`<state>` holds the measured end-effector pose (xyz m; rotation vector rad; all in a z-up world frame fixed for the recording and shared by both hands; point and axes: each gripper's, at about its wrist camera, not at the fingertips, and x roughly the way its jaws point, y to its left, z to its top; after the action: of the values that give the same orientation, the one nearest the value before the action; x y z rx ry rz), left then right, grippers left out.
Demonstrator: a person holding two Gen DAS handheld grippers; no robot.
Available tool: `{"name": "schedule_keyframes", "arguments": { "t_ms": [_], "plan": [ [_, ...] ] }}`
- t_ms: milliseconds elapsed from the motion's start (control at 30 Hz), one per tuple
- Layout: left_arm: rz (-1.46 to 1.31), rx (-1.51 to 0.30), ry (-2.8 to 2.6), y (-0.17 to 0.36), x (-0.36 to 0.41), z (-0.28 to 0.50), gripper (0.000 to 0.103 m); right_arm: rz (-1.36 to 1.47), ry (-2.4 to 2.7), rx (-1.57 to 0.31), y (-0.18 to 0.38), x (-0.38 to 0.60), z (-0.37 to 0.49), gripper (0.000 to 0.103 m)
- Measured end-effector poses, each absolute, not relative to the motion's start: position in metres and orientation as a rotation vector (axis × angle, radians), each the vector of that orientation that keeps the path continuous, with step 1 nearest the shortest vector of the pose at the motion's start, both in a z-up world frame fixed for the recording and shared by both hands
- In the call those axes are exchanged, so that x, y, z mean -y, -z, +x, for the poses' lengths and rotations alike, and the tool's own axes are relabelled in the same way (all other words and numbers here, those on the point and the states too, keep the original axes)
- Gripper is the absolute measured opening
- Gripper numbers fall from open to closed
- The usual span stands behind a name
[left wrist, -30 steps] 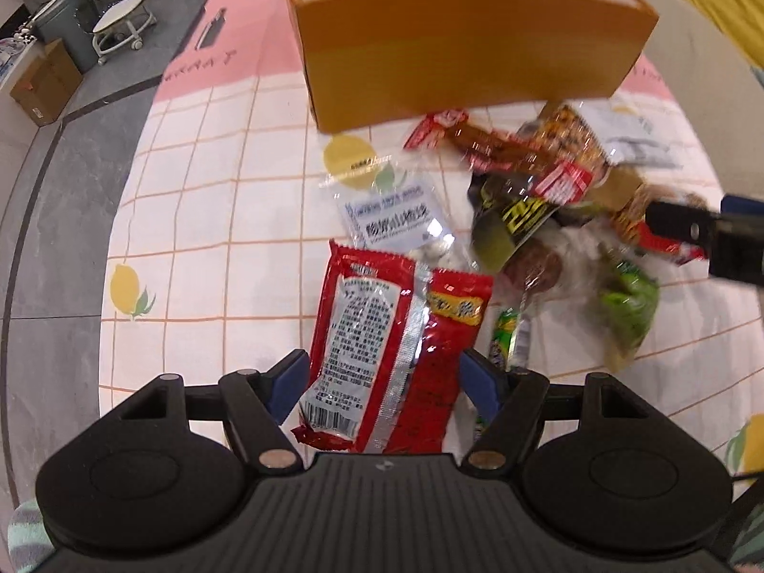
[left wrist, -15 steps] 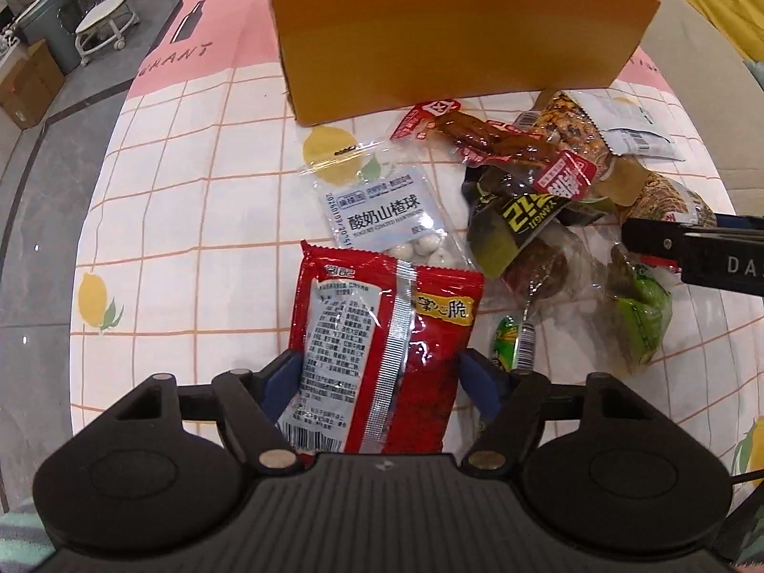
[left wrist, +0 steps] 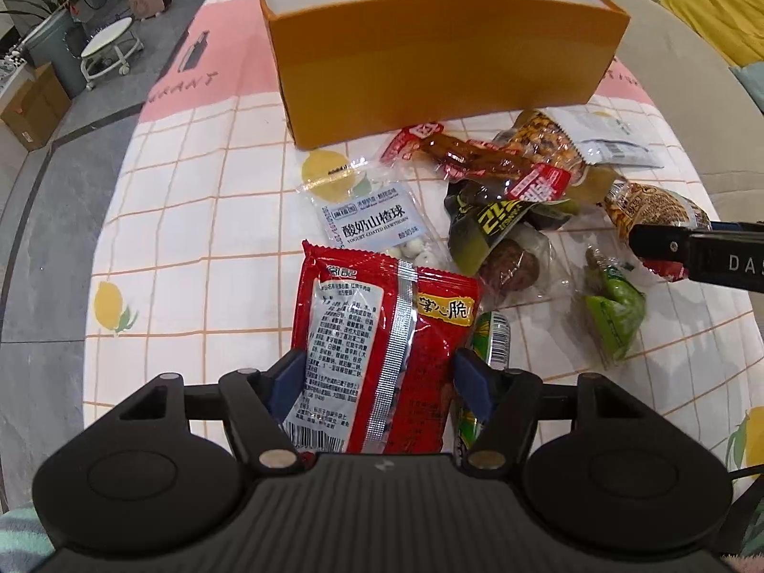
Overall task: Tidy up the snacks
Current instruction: 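Grasp the red chip bag with the left tool while the right tool grasps the nut bag, then carry both bags over the orange box and open both tools to drop them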
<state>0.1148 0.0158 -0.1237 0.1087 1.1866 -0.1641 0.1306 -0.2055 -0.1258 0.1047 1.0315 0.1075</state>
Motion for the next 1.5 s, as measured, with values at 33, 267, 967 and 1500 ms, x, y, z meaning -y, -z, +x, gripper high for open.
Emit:
{"name": "schedule_keyframes", "arguments": {
  "t_ms": [33,267,967,1500],
  "plan": [
    [0.108,-1.18,0.162,0.12,-0.016,0.112,0.078,0.1,-0.106,-1.023,0.123,0.206,0.128,0.056],
    [0.072,-1.112,0.146,0.092,-0.02,0.099,0.077,0.068,-0.12,-0.945,0.099,0.206,0.104,0.054],
    [0.025,-0.848,0.207,-0.028,-0.011,0.142,0.077,0.01,-0.309,-0.707,-0.003,0.193,0.118,0.052],
    [0.039,-0.822,0.199,-0.051,-0.003,0.256,0.077,-0.097,-0.386,-0.647,-0.032,0.176,0.242,0.052]
  ]
}}
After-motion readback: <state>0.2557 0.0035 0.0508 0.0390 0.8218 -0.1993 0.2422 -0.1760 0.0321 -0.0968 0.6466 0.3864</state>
